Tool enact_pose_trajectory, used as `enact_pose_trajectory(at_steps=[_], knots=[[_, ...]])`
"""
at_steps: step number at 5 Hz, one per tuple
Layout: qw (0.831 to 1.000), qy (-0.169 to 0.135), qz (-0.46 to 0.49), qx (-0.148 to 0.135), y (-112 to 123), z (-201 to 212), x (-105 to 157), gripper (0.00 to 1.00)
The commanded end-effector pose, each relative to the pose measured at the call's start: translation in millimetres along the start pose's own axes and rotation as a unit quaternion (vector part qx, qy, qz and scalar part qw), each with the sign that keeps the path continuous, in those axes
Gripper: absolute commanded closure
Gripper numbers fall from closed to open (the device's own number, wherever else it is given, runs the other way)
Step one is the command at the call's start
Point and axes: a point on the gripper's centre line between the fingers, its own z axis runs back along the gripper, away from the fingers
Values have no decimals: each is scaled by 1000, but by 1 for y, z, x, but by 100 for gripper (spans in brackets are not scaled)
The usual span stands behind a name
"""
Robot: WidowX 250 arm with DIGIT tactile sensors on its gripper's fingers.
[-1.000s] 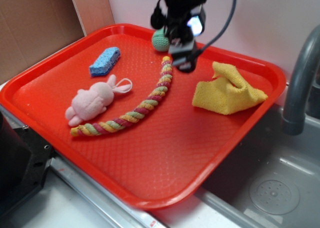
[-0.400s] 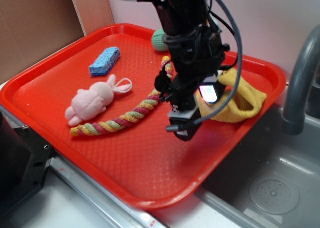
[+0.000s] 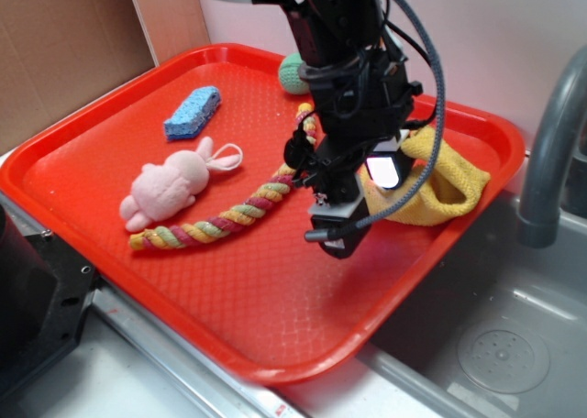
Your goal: Grab the yellow cloth.
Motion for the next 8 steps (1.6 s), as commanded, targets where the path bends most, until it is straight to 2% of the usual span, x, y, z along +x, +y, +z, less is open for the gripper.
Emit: enact_pose_trajectory(at_steps=[1, 2, 3, 4, 5, 6, 7, 8], knots=[[992, 24, 74, 98, 5, 67, 20, 0], [989, 8, 94, 115, 5, 74, 23, 0], [991, 18, 91, 101, 12, 57, 30, 0], [995, 14, 64, 74, 13, 35, 34, 0], [996, 25, 51, 64, 19, 17, 36, 0], [996, 37, 53, 53, 18, 6, 35, 16], [995, 60, 66, 35, 14, -9, 26, 100], [994, 66, 81, 33, 13, -11, 18, 100]])
